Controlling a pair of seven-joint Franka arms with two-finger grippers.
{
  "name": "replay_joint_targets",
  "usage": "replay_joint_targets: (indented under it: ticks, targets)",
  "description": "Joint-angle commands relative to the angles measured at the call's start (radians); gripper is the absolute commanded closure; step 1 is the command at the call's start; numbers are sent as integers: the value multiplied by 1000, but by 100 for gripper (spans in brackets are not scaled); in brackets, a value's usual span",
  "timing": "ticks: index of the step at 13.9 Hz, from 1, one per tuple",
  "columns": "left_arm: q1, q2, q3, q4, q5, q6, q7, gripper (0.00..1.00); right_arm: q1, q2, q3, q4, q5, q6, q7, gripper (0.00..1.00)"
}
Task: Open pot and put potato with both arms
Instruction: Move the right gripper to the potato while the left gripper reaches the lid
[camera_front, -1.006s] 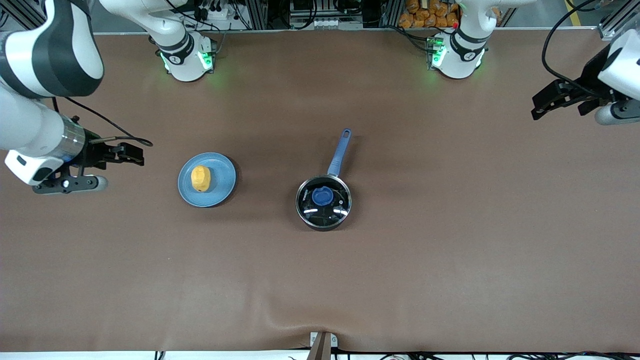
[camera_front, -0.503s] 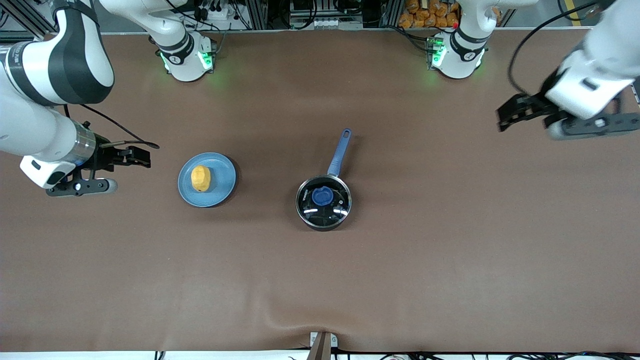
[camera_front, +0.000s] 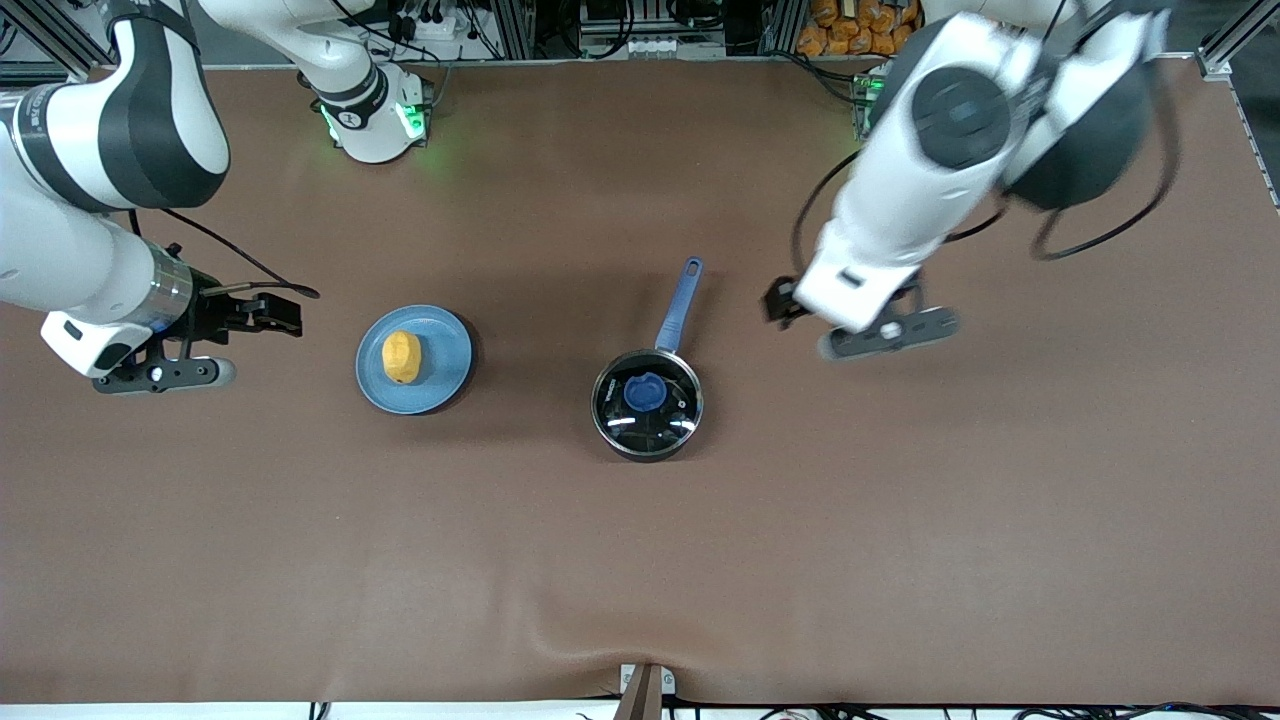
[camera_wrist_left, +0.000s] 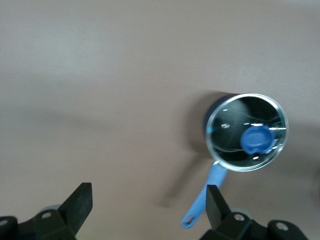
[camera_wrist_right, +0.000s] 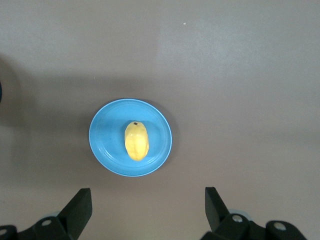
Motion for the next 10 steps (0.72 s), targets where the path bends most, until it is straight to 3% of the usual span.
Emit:
replay_joint_targets:
  ticks: [1, 4, 8, 10]
  targets:
    - [-75, 113, 18, 76, 25, 77, -92, 0, 1, -16, 3, -98, 1, 104, 3, 0]
    - [-143, 194, 22, 132, 40, 100, -191, 0, 4, -14, 5, -170, 2, 181, 5, 0]
    - [-203, 257, 57, 143, 40, 167, -249, 0, 19, -11, 12, -328, 9, 397, 8, 0]
    - [-232, 285, 82, 145, 40, 201, -280, 0, 22, -3, 20, -399, 54, 489, 8, 0]
